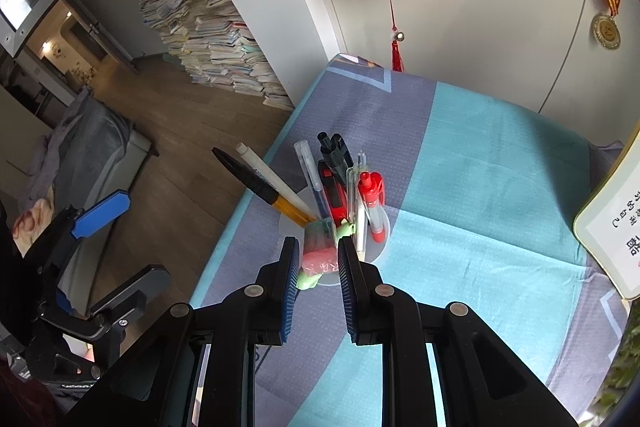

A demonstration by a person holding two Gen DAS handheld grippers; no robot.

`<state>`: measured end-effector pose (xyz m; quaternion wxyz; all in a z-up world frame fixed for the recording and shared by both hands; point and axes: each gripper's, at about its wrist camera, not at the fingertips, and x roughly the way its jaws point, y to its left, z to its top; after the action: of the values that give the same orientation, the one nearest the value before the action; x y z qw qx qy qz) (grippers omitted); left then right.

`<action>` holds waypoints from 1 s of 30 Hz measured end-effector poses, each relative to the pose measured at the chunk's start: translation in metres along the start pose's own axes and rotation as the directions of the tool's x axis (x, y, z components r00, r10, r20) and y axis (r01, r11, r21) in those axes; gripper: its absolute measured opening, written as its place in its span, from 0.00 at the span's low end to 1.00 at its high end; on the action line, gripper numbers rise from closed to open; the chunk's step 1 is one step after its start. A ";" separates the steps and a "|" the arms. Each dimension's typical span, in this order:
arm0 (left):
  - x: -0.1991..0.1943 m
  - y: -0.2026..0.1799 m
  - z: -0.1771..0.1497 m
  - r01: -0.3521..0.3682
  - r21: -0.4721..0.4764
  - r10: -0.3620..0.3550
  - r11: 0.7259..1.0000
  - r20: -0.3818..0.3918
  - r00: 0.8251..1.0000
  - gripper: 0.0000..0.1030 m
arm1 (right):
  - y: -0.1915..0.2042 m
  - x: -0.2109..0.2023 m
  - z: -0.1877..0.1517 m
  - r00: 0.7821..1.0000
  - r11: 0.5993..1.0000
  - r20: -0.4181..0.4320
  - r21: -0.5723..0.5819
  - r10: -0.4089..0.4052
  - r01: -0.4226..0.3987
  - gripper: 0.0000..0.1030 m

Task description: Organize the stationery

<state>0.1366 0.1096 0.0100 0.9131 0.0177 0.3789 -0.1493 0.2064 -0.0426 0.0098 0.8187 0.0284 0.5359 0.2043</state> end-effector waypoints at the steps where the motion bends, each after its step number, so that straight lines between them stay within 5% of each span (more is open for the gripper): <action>1: 0.000 0.000 0.000 -0.003 0.001 0.003 1.000 -0.002 1.000 0.82 | 0.001 -0.003 -0.001 1.000 1.000 0.011 -0.006 -0.001 0.001 0.20; 5: 0.002 0.000 0.000 -0.014 -0.001 0.014 1.000 -0.009 1.000 0.82 | 0.007 -0.014 -0.006 0.998 0.998 0.055 -0.039 -0.037 0.039 0.29; 7: 0.004 0.002 0.000 -0.015 -0.015 0.014 1.000 -0.022 1.000 0.82 | 0.013 -0.021 -0.010 0.988 0.989 0.093 -0.070 -0.123 0.130 0.46; 13: 0.004 0.005 -0.006 -0.048 -0.052 0.048 0.998 -0.001 0.999 0.82 | 0.014 -0.050 -0.042 0.960 0.976 0.212 -0.081 -0.180 0.201 0.56; 16: 0.003 0.002 -0.014 -0.056 -0.065 0.058 0.996 0.037 0.998 0.82 | 0.007 -0.064 -0.067 0.915 0.951 0.289 -0.040 -0.282 0.306 0.70; 19: 0.002 -0.005 -0.022 -0.076 -0.066 0.079 0.995 0.052 0.995 0.82 | 0.000 -0.079 -0.096 0.826 0.895 0.371 0.033 -0.425 0.446 0.81; 23: 0.005 -0.018 -0.032 -0.093 -0.080 0.097 0.992 0.042 0.994 0.82 | -0.015 -0.096 -0.132 0.752 0.852 0.406 0.177 -0.519 0.493 0.90; 26: 0.002 -0.032 -0.041 -0.119 -0.080 0.123 0.990 0.054 0.991 0.82 | -0.024 -0.105 -0.154 0.724 0.827 0.401 0.252 -0.562 0.502 0.91; 30: -0.006 -0.049 -0.049 -0.127 -0.074 0.132 0.989 0.069 0.989 0.82 | -0.032 -0.117 -0.180 0.738 0.835 0.392 0.290 -0.550 0.468 0.91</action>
<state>0.0849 0.0712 -0.0173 0.9343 0.0049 0.3482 -0.0767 0.0166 -0.1457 0.0259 0.9403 -0.0013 0.3288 -0.0878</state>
